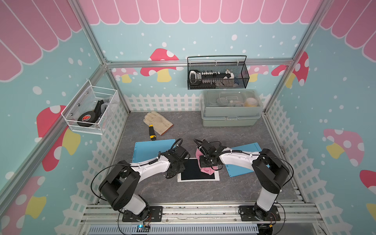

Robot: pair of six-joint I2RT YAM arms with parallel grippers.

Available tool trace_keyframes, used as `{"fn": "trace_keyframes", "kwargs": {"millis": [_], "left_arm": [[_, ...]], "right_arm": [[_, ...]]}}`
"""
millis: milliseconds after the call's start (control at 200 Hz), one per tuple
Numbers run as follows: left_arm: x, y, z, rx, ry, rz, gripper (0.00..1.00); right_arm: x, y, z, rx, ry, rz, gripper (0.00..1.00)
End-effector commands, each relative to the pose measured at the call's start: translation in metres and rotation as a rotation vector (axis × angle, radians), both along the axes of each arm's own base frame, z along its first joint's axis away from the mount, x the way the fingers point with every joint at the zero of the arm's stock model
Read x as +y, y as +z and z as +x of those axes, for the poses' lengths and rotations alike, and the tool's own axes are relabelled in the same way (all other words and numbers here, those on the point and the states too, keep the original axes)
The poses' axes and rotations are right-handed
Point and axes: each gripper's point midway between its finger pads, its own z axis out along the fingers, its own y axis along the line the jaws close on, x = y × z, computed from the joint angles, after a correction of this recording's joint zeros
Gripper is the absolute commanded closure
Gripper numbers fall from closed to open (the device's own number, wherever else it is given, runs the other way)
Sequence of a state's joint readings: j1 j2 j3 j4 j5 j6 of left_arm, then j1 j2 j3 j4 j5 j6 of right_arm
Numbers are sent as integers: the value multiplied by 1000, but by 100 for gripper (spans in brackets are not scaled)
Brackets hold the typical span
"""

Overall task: Wipe the drawing tablet
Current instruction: Wipe the dirt from the drawing tablet.

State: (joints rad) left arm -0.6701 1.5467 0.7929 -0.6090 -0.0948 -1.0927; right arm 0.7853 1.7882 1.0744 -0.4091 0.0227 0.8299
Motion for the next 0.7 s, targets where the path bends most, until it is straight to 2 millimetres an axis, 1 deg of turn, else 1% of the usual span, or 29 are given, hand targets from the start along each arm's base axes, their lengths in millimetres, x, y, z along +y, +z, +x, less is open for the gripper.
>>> {"fn": "trace_keyframes", "kwargs": {"millis": [0, 35, 65, 90, 120, 185, 190, 205, 215, 225, 235, 260, 280, 285, 290, 295, 310, 315, 335, 355, 385, 430, 465, 510, 530, 550, 625, 655, 695], "left_arm": [[36, -39, -46, 193, -1, 152, 72], [36, -39, -46, 190, 0, 152, 71], [36, -38, -46, 190, -1, 151, 72], [36, -38, -46, 188, -1, 150, 71], [36, -38, -46, 188, 0, 151, 72], [36, -38, -46, 190, 2, 151, 71], [36, -38, -46, 190, 1, 152, 71], [36, -38, -47, 191, 0, 152, 71], [37, -38, -47, 191, 2, 153, 72], [37, -38, -47, 191, 2, 152, 72], [37, -38, -47, 191, 0, 152, 72], [37, -39, -47, 191, 0, 154, 72], [37, -39, -47, 192, 0, 154, 72], [37, -39, -48, 193, 1, 155, 72], [37, -39, -48, 194, 1, 155, 72], [37, -39, -48, 195, 1, 155, 72], [37, -39, -47, 193, 1, 154, 72], [37, -39, -48, 195, 1, 155, 72], [37, -40, -48, 197, 1, 155, 71], [37, -40, -48, 195, 1, 155, 71], [38, -40, -48, 196, 2, 155, 72], [38, -40, -48, 196, 5, 156, 72], [38, -40, -49, 198, 6, 156, 72], [38, -40, -49, 196, 6, 156, 71], [38, -40, -49, 196, 8, 157, 71], [38, -40, -48, 195, 9, 155, 72], [38, -40, -48, 195, 8, 157, 71], [38, -40, -48, 194, 9, 157, 71], [38, -39, -48, 193, 9, 158, 72]], "right_arm": [[-66, -23, -6, 99, -109, -121, 100], [-77, -22, -4, 92, -121, -142, 100], [-82, -19, -3, 82, -120, -159, 100], [-80, -18, -2, 79, -111, -161, 100], [-72, -16, -2, 79, -98, -147, 100], [-43, -12, 0, 65, -58, -115, 100], [-38, -11, -1, 60, -45, -110, 100], [-31, -12, 0, 60, -38, -109, 100], [-22, -9, -2, 53, -20, -100, 100], [-18, -10, -1, 54, -15, -101, 100], [-8, -8, -3, 49, 4, -92, 100], [8, -9, -4, 52, 26, -84, 100], [22, -4, -6, 47, 49, -66, 100], [25, -8, -7, 55, 53, -72, 100], [29, -6, -9, 53, 63, -66, 100], [29, -12, -9, 65, 61, -76, 100], [38, -11, -11, 65, 76, -69, 100], [39, -14, -11, 71, 75, -73, 100], [47, -13, -12, 74, 84, -66, 100], [51, -14, -13, 78, 86, -61, 100], [53, -15, -13, 80, 80, -55, 100], [44, -16, -12, 76, 64, -73, 100], [30, -17, -10, 79, 45, -94, 100], [8, -20, -10, 94, 9, -112, 100], [-5, -25, -12, 108, -11, -128, 100], [-16, -19, -11, 100, -32, -119, 100], [-58, -20, -14, 99, -96, -137, 100], [-71, -18, -16, 92, -109, -148, 100], [-81, -16, -19, 84, -110, -163, 100]]}}
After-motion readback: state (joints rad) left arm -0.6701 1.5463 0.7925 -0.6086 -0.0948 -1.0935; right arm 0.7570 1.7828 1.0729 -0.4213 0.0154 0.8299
